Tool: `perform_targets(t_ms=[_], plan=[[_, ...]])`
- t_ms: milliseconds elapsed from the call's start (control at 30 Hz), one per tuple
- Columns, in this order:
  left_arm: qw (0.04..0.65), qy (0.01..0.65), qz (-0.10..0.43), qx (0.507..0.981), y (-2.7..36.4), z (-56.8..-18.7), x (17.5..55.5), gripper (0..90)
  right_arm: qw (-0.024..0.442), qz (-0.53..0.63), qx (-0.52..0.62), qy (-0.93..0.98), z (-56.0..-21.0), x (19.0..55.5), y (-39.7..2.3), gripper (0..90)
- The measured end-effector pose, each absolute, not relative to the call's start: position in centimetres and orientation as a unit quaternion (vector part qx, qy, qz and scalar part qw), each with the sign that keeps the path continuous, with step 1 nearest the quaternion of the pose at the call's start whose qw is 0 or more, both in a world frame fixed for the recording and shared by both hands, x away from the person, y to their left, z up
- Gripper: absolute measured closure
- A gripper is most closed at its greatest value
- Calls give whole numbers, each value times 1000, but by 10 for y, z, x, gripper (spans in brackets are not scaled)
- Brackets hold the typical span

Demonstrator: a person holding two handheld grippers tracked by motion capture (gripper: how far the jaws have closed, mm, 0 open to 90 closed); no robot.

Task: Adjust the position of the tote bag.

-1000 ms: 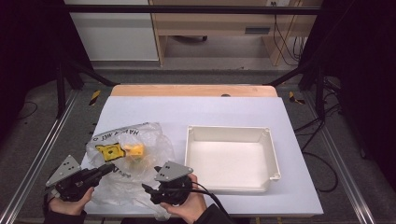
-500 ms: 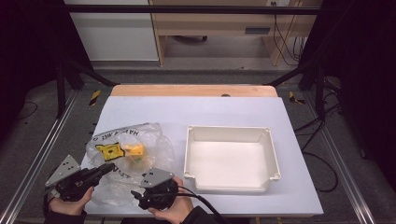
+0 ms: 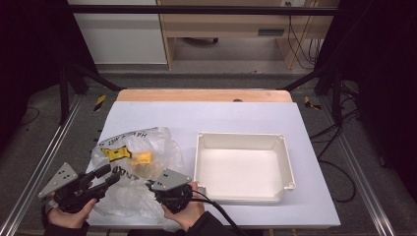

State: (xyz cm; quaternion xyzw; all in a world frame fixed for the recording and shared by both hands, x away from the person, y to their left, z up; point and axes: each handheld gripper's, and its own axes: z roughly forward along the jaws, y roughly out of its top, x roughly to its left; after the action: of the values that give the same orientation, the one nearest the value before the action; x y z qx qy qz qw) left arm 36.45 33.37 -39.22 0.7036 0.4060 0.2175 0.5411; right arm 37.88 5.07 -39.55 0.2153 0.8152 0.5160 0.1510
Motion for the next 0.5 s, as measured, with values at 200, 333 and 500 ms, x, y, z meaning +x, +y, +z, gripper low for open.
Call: perform_targets(t_ms=[200, 333, 500], plan=[[533, 392, 216, 718, 329, -391, 363, 354, 175, 528, 229, 798, -382, 383, 47, 896], [522, 382, 217, 731, 323, -394, 364, 331, 183, 532, 237, 792, -379, 385, 48, 896], [499, 382, 225, 745, 318, -398, 369, 326, 185, 538, 232, 789, -377, 384, 51, 896]])
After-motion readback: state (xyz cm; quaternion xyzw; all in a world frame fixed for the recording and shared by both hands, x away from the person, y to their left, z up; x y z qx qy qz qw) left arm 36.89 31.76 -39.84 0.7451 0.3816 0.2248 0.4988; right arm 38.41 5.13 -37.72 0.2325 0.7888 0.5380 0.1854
